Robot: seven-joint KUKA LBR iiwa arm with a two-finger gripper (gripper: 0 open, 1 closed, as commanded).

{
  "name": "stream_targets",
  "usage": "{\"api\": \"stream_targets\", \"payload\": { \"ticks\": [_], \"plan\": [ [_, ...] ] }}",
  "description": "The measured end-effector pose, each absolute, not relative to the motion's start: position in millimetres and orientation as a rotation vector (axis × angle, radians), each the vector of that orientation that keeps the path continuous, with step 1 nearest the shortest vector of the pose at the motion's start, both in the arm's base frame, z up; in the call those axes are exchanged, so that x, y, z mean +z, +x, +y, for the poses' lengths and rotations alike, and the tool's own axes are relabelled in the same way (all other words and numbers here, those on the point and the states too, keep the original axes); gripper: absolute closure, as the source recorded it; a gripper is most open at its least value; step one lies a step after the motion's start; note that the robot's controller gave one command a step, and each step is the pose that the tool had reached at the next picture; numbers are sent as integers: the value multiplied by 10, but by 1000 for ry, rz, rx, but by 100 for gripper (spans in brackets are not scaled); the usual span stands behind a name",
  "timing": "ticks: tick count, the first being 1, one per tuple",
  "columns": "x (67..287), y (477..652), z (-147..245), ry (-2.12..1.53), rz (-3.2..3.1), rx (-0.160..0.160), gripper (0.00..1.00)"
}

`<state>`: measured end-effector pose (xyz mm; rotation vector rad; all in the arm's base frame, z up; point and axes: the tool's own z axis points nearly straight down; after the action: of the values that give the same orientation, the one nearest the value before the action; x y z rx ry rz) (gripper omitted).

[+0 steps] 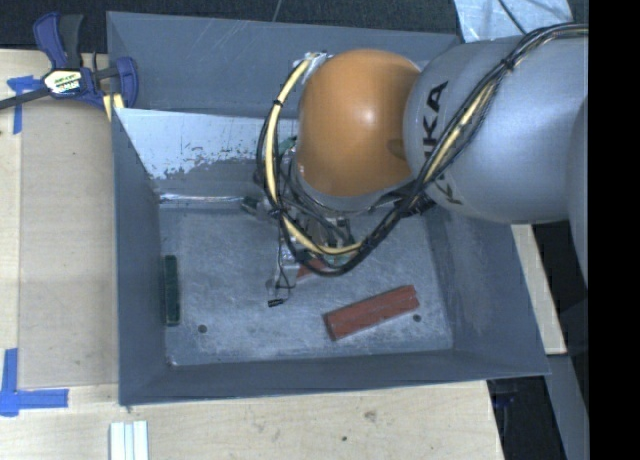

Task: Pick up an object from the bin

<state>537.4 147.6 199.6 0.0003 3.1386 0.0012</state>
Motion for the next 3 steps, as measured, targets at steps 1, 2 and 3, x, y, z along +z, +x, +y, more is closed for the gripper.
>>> {"api": "stream_targets", "payload": {
  "ticks": [1,2,3],
  "plan": [
    [1515,5455,1255,-25,3131,4,0],
    [1325,5536,945,-111,3148,-1,0],
    [824,5612,886,-296,3125,1,100]
  ]
}}
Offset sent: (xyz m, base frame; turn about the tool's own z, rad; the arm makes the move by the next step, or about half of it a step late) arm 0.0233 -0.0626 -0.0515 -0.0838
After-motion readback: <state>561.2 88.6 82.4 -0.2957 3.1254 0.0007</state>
